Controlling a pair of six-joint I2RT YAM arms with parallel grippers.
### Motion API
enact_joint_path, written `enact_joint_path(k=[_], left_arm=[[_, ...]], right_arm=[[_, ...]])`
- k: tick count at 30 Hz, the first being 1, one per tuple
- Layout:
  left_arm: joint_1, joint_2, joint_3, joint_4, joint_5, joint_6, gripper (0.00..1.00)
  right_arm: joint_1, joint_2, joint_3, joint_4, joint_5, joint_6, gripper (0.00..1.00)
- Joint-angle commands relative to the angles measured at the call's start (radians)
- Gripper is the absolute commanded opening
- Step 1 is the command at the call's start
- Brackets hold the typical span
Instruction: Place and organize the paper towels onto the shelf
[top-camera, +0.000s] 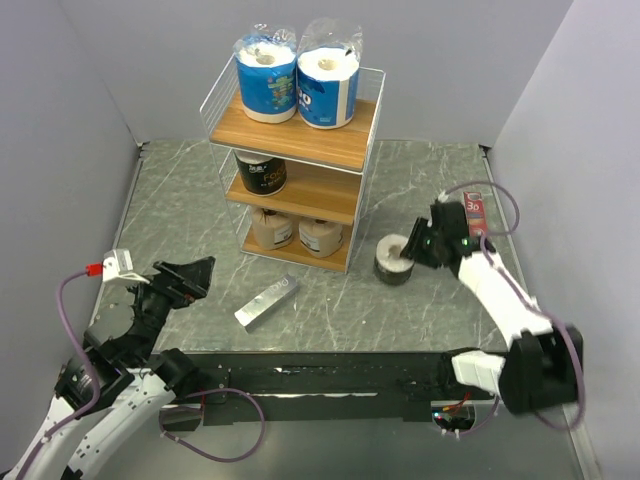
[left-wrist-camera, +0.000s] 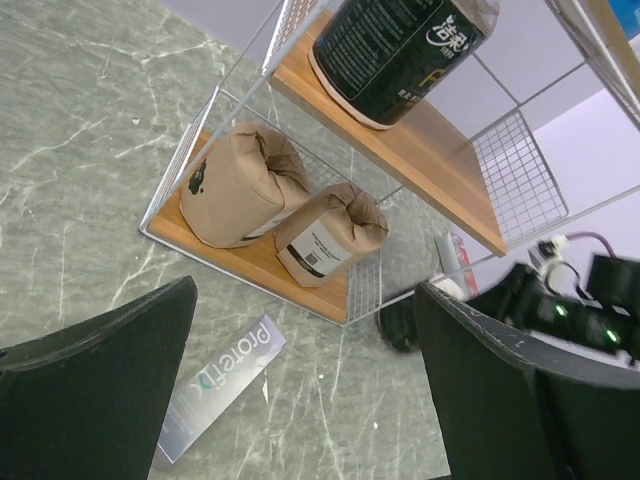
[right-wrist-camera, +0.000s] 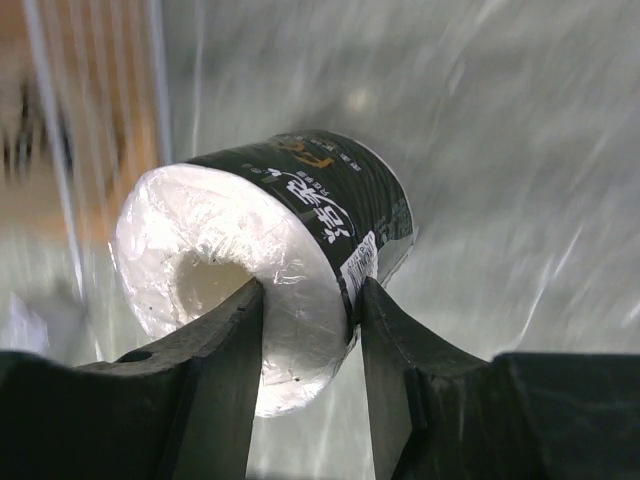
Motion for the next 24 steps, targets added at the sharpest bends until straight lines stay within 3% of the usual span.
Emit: enact_joint_path(k=[1,9,13,20,24], left_arm=[[-0.009,0.05,0.002,0.04,0.039,0.026,0.96],[-0.018,0.173,0.019,0.067,0.192,0.038,0.98],[-0.02,0.234,0.026,0.112,0.38,0.024,0.99],[-0.021,0.46,0.022,0.122,0.605,-0.057,0.93],[-0.046,0.46,-0.052,0.176,0.602,-0.127,0.92]], right_arm=[[0.109,-0.233,-0.085,-0.04,0.017,0.042,0.37],[0.431,-0.466,-0.089,-0.169,0.121,0.205,0.36],[0.541,-0.483,-0.095,-0.148,0.178,0.309,0.34],[0.804,-0.327,-0.112,-0.045,0.296,0.435,0.35],[0.878,-0.232,-0.089,-0.028,0.359,0.469,0.37]])
